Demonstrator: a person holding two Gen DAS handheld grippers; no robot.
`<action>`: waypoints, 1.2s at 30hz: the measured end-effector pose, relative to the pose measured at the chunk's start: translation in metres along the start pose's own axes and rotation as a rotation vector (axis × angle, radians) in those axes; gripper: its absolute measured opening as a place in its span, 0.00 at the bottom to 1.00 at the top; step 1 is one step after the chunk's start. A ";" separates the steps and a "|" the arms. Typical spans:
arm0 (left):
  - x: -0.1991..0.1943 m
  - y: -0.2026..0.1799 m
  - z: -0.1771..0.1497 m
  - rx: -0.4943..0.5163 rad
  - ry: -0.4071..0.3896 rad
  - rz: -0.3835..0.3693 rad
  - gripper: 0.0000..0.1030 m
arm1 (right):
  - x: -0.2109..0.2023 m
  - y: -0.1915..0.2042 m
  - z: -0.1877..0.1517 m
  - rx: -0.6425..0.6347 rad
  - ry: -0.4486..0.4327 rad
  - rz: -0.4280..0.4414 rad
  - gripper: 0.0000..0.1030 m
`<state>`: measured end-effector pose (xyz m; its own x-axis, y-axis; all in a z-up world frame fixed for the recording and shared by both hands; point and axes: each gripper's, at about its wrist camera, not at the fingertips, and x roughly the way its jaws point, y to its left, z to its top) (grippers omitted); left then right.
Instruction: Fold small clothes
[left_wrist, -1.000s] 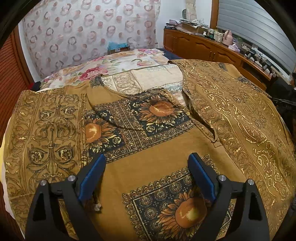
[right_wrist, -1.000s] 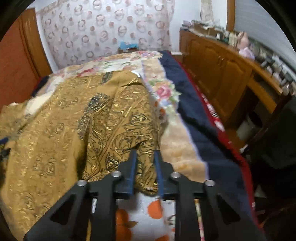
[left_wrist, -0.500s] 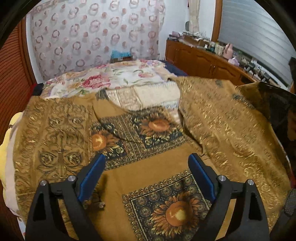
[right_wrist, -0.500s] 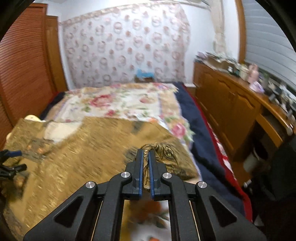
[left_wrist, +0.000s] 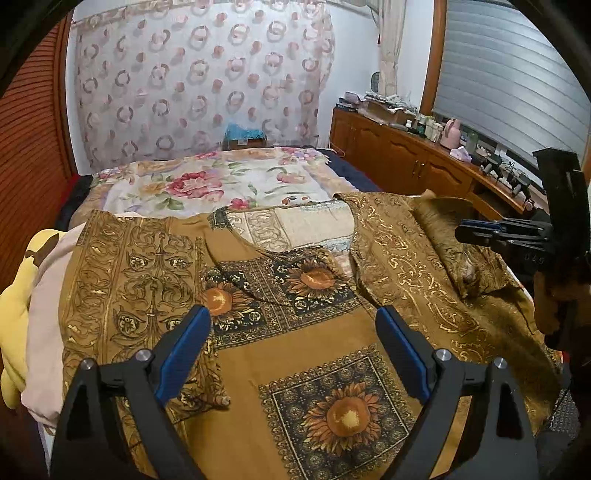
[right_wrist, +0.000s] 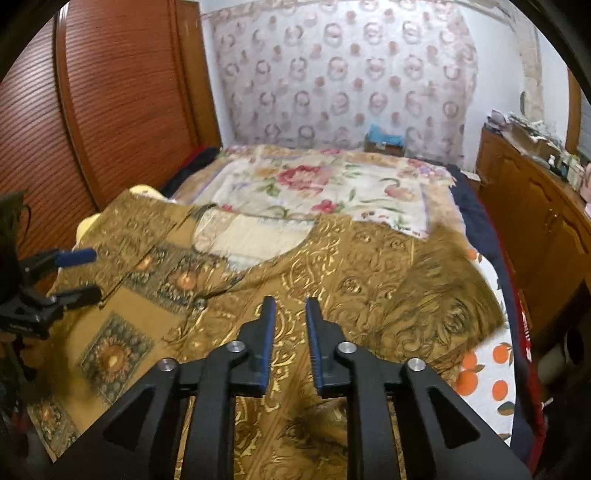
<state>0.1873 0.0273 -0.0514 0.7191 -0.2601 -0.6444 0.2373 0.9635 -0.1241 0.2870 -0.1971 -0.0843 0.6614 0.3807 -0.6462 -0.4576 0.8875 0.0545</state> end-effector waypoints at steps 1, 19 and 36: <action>0.000 0.000 0.000 -0.002 0.000 -0.001 0.89 | -0.002 -0.002 0.000 0.003 0.000 -0.012 0.23; 0.011 -0.002 -0.008 -0.013 0.037 -0.002 0.89 | 0.012 -0.097 -0.017 0.218 0.061 -0.146 0.39; 0.017 0.017 -0.007 -0.056 0.053 0.026 0.89 | 0.032 -0.049 0.034 0.089 0.004 0.080 0.04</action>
<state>0.1989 0.0399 -0.0698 0.6885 -0.2326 -0.6869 0.1806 0.9723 -0.1481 0.3504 -0.2193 -0.0819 0.6227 0.4505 -0.6398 -0.4538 0.8740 0.1737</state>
